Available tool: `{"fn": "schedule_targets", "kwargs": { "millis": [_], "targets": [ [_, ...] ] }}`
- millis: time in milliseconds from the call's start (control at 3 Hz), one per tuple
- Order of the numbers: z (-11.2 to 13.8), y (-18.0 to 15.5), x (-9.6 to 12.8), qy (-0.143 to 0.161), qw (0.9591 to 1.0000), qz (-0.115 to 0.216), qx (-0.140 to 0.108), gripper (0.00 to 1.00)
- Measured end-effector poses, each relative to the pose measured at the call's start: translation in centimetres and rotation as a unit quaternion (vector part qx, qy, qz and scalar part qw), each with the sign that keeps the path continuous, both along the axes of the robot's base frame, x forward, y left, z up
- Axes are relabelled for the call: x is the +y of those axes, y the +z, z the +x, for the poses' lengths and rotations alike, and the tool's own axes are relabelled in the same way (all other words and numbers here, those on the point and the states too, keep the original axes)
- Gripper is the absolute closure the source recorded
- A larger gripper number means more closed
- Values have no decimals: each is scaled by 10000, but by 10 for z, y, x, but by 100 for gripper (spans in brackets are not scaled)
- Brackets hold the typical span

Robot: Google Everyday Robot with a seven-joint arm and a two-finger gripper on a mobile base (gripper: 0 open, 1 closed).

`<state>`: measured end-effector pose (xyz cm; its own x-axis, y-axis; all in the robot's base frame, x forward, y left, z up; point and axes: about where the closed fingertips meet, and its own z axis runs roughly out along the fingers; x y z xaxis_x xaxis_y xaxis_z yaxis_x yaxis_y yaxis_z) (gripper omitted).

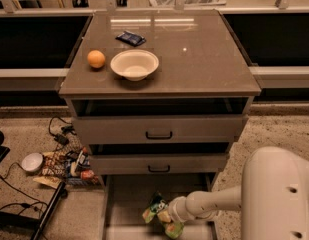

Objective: Pick green rice chip bag from bottom drawer and place on counter

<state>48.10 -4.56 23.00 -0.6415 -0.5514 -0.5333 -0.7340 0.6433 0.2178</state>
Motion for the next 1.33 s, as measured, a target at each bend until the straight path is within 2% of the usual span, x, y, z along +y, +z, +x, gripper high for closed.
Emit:
{"fn": "schedule_targets", "kwargs": {
  "millis": [333, 667, 1000, 1333],
  "targets": [
    [-9, 75, 0, -336, 9991, 95, -240, 100],
    [-68, 140, 0, -246, 9995, 212, 15, 100],
    [-99, 160, -8, 25, 10000, 52, 36, 100],
    [-97, 161, -8, 27, 10000, 45, 28, 100]
  ]
}}
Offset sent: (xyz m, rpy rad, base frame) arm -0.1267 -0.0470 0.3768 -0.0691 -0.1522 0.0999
